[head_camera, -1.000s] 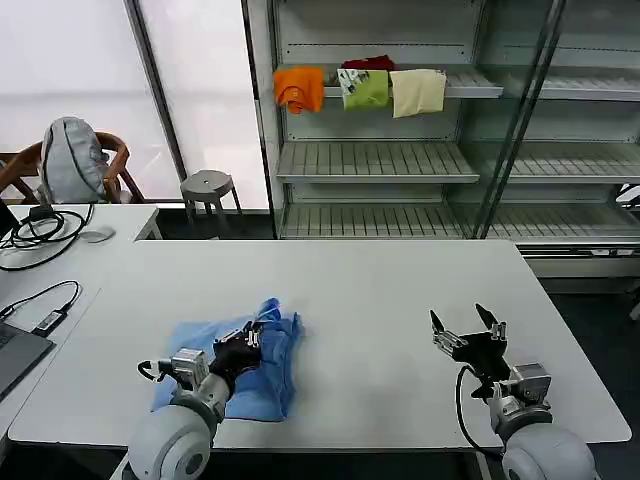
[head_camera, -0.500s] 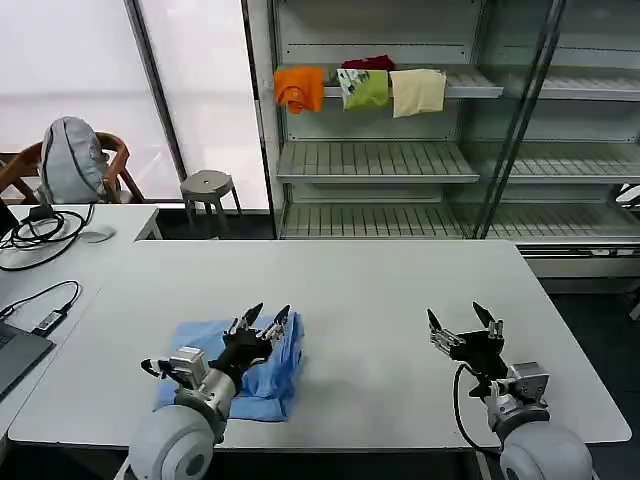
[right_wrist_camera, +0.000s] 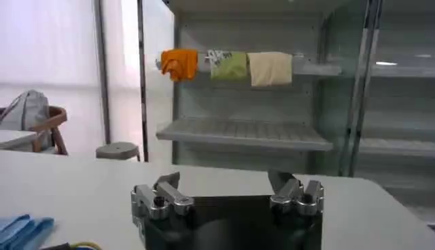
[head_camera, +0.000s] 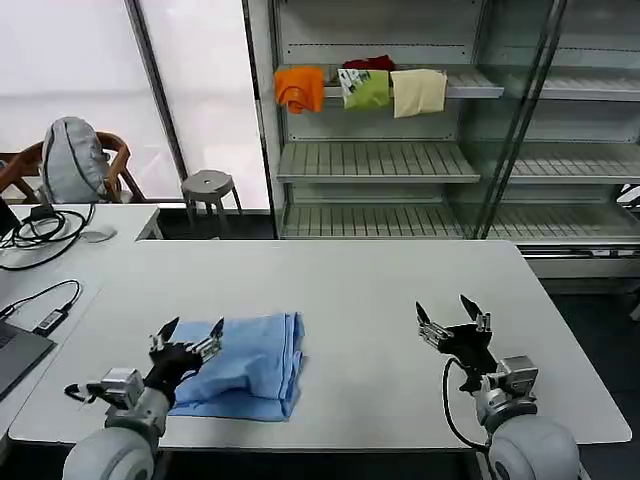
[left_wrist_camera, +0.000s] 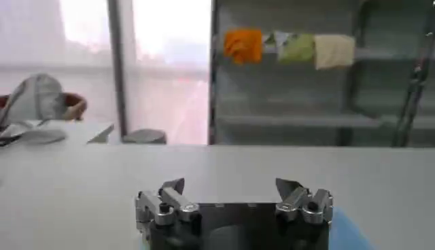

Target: Fold and organize the clothes.

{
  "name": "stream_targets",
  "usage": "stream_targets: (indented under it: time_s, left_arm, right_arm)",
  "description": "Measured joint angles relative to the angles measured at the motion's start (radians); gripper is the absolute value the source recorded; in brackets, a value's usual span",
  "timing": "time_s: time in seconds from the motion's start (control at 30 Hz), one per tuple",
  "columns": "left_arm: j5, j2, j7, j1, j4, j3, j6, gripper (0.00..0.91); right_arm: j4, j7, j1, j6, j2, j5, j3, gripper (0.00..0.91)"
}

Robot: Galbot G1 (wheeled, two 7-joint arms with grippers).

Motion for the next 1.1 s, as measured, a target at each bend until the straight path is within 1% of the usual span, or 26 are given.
stream_targets:
  time_s: [0.23, 0.57, 0.6, 0.63, 1.1]
  left_arm:
    - [-0.020, -0.027, -0.019, 0.034, 0.070, -0.035, 0.002, 0.907]
    - [-0.023, -0.045, -0.019, 0.017, 0.149, -0.042, -0.004, 0.907]
    - [-0.025, -0.047, -0.019, 0.013, 0.158, -0.041, -0.005, 0.443]
    - [-0.026, -0.046, -0.018, 0.010, 0.164, -0.041, -0.007, 0.010]
    - [-0.074, -0.079, 0.007, 0.035, 0.165, -0.030, -0.022, 0.010]
  right_arm:
    - [0.019, 0.001, -0.022, 0.000, -0.001, -0.011, 0.011, 0.907]
    - [0.036, 0.002, -0.043, -0.001, 0.013, -0.034, 0.006, 0.907]
    - [0.038, 0.002, -0.045, -0.001, 0.013, -0.035, 0.007, 0.907]
    - [0.039, 0.002, -0.047, -0.001, 0.013, -0.036, 0.008, 0.907]
    - [0.052, 0.002, -0.067, -0.001, 0.016, -0.042, 0.017, 0.907]
